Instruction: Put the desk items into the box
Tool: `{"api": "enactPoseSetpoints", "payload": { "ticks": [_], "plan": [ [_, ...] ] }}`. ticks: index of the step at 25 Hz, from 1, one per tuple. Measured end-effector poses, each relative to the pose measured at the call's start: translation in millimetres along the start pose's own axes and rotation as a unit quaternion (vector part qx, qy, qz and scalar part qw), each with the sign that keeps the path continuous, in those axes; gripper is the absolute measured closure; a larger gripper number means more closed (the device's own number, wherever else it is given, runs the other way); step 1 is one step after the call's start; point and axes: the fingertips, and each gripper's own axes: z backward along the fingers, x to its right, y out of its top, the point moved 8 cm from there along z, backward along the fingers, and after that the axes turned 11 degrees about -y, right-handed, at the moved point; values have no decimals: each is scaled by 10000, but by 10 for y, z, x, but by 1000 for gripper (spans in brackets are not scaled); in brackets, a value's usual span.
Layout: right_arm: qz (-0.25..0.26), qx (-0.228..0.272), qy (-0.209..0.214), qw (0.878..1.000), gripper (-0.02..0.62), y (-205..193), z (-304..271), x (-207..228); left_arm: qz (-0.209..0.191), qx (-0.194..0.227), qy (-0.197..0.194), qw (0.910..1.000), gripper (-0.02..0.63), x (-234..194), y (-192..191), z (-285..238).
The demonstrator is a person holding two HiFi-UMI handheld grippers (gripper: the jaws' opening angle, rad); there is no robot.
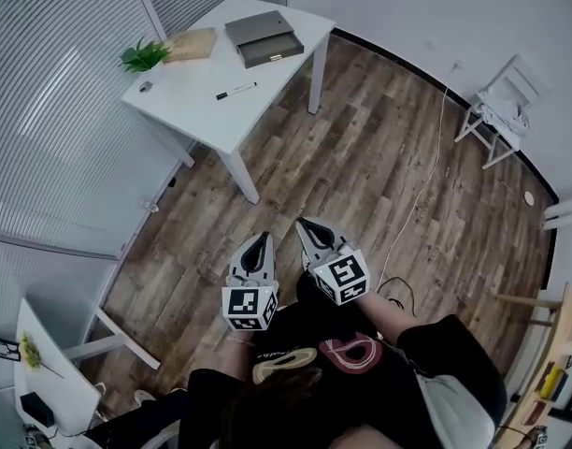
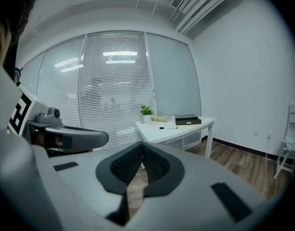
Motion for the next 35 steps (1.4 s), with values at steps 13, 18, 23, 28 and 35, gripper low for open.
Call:
{"api": "enactPoseSetpoints", "payload": {
  "ticks": [13, 18, 23, 28, 35],
  "plan": [
    [128, -145, 455, 9988, 584, 217, -797, 744, 419, 99, 358, 9984, 589, -332, 256, -956],
    [179, -129, 540, 9983, 584, 255, -977, 1029, 429, 195, 520, 9975, 589, -393, 324, -1260],
    [189, -95, 685, 9974, 584, 295, -1132, 1219, 472, 272, 801, 9953, 589, -443, 338, -1431],
    [170, -156, 761, 9968, 584, 291, -1187, 1348, 471, 225, 829, 9952, 588, -411, 354, -1587],
    [76, -250, 669, 9974, 583, 251, -1288, 1408, 628, 323, 786, 9944, 588, -554, 409, -1696]
  ]
}}
